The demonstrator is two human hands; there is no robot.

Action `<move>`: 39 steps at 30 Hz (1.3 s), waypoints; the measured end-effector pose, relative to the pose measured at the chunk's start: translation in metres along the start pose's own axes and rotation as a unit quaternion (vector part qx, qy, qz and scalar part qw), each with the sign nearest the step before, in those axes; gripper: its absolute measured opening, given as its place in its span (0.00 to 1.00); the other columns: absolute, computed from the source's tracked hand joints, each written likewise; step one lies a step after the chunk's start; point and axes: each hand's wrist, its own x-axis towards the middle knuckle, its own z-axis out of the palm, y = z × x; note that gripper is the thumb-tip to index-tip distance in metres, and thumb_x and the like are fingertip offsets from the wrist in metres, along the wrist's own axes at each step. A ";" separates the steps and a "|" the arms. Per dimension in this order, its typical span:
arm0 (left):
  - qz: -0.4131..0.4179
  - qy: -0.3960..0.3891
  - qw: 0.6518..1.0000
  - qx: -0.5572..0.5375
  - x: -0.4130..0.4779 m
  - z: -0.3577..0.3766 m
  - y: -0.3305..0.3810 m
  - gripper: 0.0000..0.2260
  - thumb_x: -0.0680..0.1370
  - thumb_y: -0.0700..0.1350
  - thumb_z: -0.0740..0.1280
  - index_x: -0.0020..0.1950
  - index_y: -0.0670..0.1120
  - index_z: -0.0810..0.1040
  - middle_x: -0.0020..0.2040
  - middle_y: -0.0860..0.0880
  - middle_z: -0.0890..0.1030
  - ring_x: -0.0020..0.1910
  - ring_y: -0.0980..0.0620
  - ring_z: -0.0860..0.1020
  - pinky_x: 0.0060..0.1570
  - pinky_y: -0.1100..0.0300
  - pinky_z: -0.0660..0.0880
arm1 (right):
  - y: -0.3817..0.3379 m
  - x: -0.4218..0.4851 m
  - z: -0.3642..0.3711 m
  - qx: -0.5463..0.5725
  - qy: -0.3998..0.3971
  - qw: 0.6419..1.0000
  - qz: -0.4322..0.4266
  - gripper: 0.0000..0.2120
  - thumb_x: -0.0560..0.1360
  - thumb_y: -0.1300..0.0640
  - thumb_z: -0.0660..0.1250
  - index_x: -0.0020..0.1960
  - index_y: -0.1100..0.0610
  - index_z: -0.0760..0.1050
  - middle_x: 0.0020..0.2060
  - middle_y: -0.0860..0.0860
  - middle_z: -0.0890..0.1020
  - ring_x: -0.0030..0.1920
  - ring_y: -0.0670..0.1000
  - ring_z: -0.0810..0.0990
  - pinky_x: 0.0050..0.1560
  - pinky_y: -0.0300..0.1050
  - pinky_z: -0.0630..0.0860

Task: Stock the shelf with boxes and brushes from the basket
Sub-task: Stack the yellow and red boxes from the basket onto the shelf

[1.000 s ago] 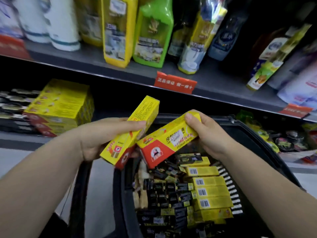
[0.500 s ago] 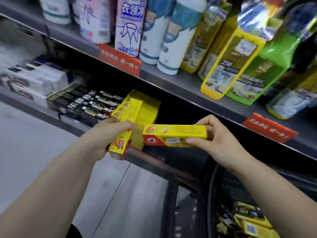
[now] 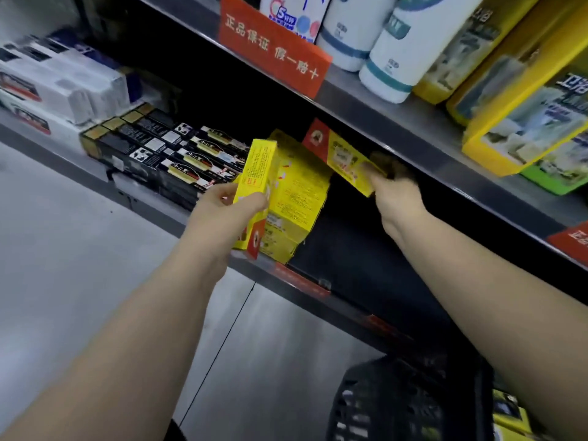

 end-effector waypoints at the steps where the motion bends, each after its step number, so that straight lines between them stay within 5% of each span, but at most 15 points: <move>1: 0.002 0.006 1.000 -0.009 0.001 0.001 -0.001 0.31 0.61 0.52 0.70 0.63 0.46 0.74 0.57 0.45 0.79 0.51 0.45 0.79 0.46 0.51 0.77 | 0.002 0.013 0.008 -0.031 0.004 1.000 0.000 0.21 0.76 0.51 0.67 0.67 0.57 0.70 0.62 0.56 0.76 0.61 0.55 0.75 0.65 0.50 0.70; 3: 0.008 0.017 1.000 -0.015 0.006 0.002 -0.004 0.26 0.62 0.52 0.70 0.59 0.47 0.76 0.56 0.45 0.80 0.51 0.44 0.80 0.50 0.48 0.77 | 0.004 0.041 0.023 -0.128 0.019 0.992 -0.011 0.26 0.78 0.48 0.63 0.71 0.60 0.65 0.67 0.58 0.71 0.67 0.57 0.70 0.69 0.50 0.65; 7: 0.038 0.029 0.999 -0.021 0.018 0.001 -0.014 0.03 0.73 0.45 0.69 0.45 0.53 0.78 0.41 0.52 0.83 0.34 0.56 0.82 0.30 0.65 0.77 | 0.005 0.083 0.045 -0.321 0.021 0.945 -0.050 0.27 0.80 0.47 0.57 0.73 0.61 0.61 0.72 0.59 0.65 0.71 0.58 0.63 0.70 0.47 0.59; 10: 0.043 0.029 0.998 -0.024 0.021 0.002 -0.018 0.03 0.74 0.45 0.68 0.43 0.54 0.80 0.38 0.55 0.83 0.33 0.56 0.83 0.28 0.67 0.76 | 0.014 0.101 0.053 -0.324 -0.069 0.940 -0.084 0.24 0.80 0.50 0.59 0.73 0.57 0.62 0.69 0.58 0.69 0.68 0.56 0.68 0.68 0.48 0.64; 13: 0.048 0.035 0.998 -0.030 0.025 0.004 -0.021 0.06 0.74 0.45 0.69 0.39 0.55 0.79 0.35 0.56 0.83 0.35 0.56 0.83 0.32 0.64 0.77 | 0.023 0.106 0.060 -0.278 -0.145 0.945 -0.098 0.19 0.79 0.59 0.62 0.69 0.59 0.67 0.63 0.60 0.74 0.54 0.50 0.71 0.48 0.34 0.69; 22: 0.052 0.023 0.997 -0.043 0.027 0.012 -0.023 0.07 0.75 0.46 0.68 0.39 0.57 0.78 0.31 0.62 0.82 0.30 0.62 0.81 0.24 0.70 0.73 | 0.027 0.100 0.075 -0.265 -0.173 0.947 -0.052 0.17 0.81 0.65 0.50 0.66 0.63 0.69 0.58 0.61 0.76 0.48 0.50 0.71 0.31 0.25 0.63; 29: 0.051 0.036 0.997 -0.055 0.024 0.005 -0.022 0.04 0.75 0.46 0.69 0.42 0.56 0.79 0.36 0.57 0.83 0.30 0.62 0.81 0.23 0.71 0.72 | 0.024 0.098 0.068 -0.192 -0.126 0.973 -0.040 0.15 0.81 0.64 0.55 0.65 0.63 0.71 0.51 0.55 0.74 0.42 0.45 0.72 0.36 0.30 0.66; 33: 0.054 0.020 0.997 -0.043 0.022 0.009 -0.020 0.04 0.75 0.45 0.69 0.48 0.53 0.80 0.38 0.56 0.84 0.32 0.59 0.82 0.26 0.69 0.74 | 0.021 0.085 0.058 -0.191 -0.149 0.969 -0.038 0.15 0.80 0.64 0.58 0.65 0.63 0.71 0.59 0.60 0.75 0.54 0.51 0.74 0.40 0.26 0.67; 36: 0.053 0.040 0.998 -0.013 0.022 0.014 -0.022 0.11 0.74 0.48 0.71 0.54 0.50 0.76 0.50 0.52 0.81 0.45 0.51 0.82 0.40 0.59 0.79 | 0.002 0.061 0.054 -0.307 -0.143 0.927 -0.162 0.24 0.75 0.68 0.61 0.70 0.57 0.65 0.68 0.56 0.69 0.68 0.53 0.67 0.57 0.30 0.63; 39: 0.108 0.032 0.993 0.032 0.020 0.018 -0.021 0.08 0.72 0.45 0.72 0.45 0.54 0.74 0.48 0.54 0.81 0.47 0.54 0.81 0.43 0.58 0.79 | -0.029 0.023 0.047 -0.355 -0.296 0.821 -0.335 0.38 0.67 0.67 0.68 0.74 0.52 0.59 0.73 0.56 0.59 0.73 0.53 0.58 0.67 0.33 0.55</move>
